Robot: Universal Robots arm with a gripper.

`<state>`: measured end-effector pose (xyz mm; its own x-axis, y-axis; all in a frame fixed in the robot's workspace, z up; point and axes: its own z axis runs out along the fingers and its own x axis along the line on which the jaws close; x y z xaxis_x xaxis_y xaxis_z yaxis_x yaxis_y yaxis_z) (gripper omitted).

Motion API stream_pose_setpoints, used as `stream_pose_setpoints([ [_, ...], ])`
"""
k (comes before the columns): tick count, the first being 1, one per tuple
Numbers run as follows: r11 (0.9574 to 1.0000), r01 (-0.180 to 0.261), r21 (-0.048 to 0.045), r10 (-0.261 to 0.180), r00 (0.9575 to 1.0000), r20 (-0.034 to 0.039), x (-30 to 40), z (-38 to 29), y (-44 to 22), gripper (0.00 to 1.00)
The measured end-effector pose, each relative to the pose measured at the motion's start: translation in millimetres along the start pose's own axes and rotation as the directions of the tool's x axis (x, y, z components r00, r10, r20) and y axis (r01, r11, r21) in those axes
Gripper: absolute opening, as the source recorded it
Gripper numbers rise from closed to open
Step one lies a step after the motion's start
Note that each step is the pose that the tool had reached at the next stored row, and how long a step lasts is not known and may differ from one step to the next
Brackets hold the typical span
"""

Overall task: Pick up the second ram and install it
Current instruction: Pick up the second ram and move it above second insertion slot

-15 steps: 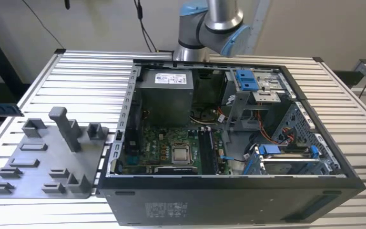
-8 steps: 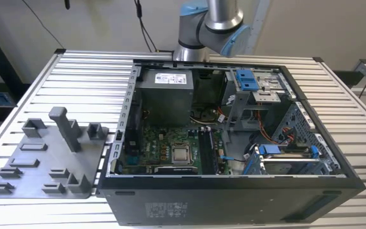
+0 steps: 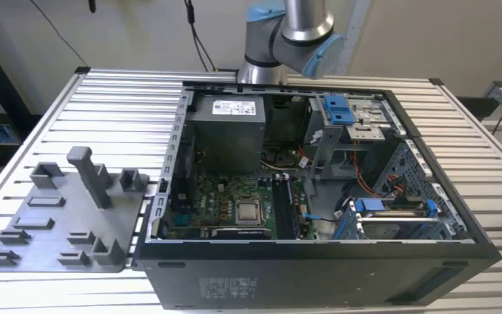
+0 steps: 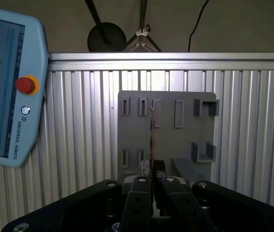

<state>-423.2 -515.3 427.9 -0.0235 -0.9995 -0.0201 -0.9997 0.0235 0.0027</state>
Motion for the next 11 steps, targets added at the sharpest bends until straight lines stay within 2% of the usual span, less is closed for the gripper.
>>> stream_pose_setpoints([
  [5,1.0,0.0,-0.0007,0.0,1.0,-0.0002,-0.1,-0.4,-1.5,0.14],
  [11,1.0,0.0,-0.0054,0.0,1.0,-0.0002,-0.4,-0.3,-14.4,0.14],
])
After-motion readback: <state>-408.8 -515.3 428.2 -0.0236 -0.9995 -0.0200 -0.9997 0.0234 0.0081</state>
